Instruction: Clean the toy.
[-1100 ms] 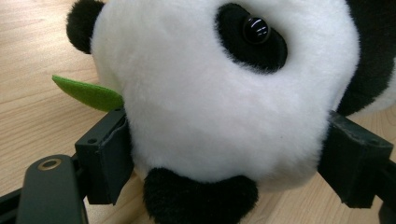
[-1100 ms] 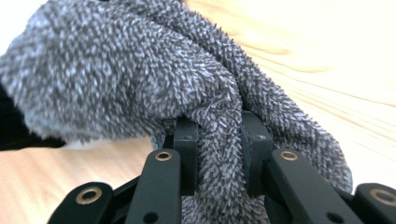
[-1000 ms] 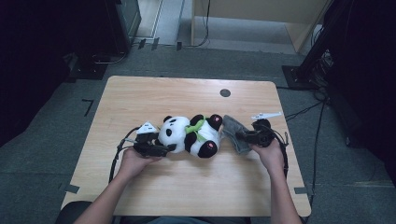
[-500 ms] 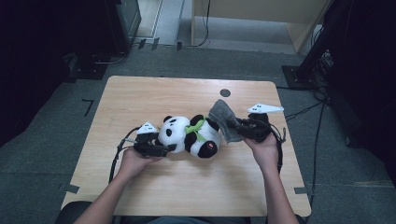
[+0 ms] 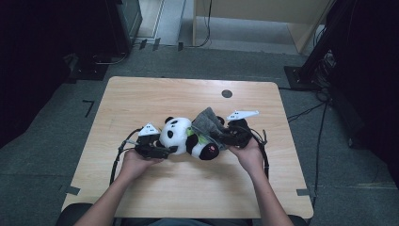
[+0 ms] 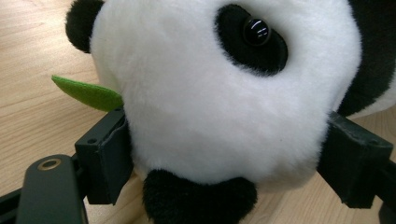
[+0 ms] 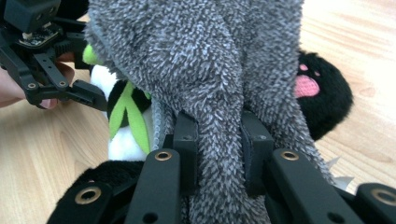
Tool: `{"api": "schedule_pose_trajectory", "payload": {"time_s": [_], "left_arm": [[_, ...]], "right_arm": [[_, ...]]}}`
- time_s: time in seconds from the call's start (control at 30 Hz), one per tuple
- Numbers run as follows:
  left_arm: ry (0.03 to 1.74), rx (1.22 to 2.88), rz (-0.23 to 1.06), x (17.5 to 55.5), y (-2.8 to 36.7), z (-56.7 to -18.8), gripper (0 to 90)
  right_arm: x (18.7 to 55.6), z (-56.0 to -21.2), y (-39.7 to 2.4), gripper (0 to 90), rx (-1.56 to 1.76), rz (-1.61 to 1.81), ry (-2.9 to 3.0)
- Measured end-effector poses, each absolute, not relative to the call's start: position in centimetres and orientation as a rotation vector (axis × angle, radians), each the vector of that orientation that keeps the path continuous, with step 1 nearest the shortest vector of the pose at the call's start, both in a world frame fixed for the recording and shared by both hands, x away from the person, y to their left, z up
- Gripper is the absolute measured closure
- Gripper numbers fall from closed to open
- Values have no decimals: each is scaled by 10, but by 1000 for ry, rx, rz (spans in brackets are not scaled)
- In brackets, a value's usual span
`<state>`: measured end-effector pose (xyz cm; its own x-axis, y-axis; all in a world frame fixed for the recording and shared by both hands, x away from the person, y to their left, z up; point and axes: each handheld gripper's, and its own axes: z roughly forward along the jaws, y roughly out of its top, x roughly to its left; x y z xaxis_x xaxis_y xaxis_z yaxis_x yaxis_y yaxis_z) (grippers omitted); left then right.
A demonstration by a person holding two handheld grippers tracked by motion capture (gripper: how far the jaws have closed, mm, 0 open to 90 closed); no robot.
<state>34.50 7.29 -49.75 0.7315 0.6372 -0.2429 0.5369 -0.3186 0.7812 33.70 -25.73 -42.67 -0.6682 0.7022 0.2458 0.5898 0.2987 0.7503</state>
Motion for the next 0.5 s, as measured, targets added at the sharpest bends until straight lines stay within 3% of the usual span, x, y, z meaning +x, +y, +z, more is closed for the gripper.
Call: {"api": "schedule_pose_trajectory", "payload": {"time_s": [0.5], "left_arm": [[899,1987,129,345,73,-497,154]], "right_arm": [[342,-444,-284,740,1300,1285,2483]]}}
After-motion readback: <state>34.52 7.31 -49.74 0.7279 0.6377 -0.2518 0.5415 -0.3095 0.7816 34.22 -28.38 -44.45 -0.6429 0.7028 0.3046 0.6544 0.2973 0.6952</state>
